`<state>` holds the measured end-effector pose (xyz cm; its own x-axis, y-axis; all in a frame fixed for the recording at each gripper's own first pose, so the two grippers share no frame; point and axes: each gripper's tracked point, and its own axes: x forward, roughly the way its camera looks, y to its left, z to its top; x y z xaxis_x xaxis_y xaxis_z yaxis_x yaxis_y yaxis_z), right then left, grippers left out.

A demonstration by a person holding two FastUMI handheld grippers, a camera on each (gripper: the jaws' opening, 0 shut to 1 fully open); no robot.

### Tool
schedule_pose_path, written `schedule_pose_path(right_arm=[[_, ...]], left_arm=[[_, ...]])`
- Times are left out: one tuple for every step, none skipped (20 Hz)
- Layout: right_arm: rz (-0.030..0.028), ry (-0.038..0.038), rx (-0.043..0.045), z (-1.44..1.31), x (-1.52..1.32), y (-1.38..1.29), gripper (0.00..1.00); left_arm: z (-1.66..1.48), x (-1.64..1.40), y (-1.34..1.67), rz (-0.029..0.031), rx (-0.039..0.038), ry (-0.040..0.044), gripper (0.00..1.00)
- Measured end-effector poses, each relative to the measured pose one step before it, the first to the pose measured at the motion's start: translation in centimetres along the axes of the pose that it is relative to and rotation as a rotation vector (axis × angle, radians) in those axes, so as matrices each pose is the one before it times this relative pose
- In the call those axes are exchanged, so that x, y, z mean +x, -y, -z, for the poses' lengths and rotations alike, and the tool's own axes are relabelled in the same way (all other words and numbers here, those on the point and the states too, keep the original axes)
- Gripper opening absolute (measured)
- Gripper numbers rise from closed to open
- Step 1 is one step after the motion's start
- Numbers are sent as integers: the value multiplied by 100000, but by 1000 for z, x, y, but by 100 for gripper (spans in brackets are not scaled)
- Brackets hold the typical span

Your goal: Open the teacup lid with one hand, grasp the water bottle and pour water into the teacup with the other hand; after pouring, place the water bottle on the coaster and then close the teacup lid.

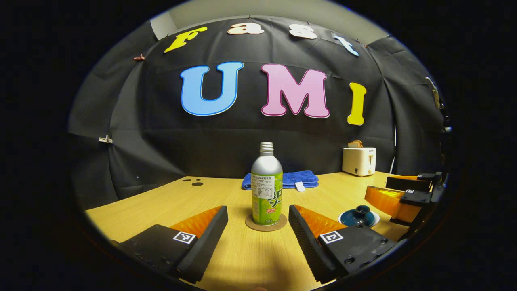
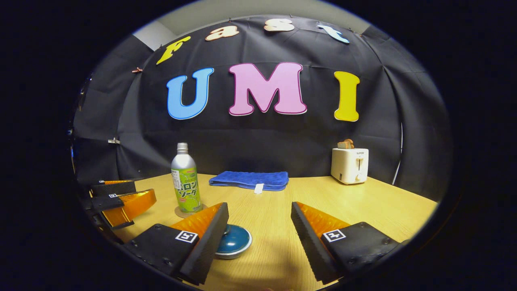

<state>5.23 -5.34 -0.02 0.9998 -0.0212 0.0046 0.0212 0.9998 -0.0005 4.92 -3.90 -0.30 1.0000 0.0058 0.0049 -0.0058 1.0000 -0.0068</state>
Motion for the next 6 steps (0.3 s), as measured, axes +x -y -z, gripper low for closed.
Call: schedule_pose_path(right_arm=[[1520,27,-39,-35,-140,564,96],[1599,141,-19,-9,-72,496,96],[1363,2,-10,-23,-93,291,96],[296,-8,-79,7,21,-22,96],[8,-103,-74,51,-61,6,96],[34,56,58,-46,8,-4,96]], left_arm=[[-54,73,-22,78,33,98,96],[97,-34,26,-3,-55,36,96],[15,9,13,41,56,69,96],[40,-3,-93,43,-5,-17,96],[-45,-11,-57,6,2,39,96],[89,44,48,50,20,85,96]])
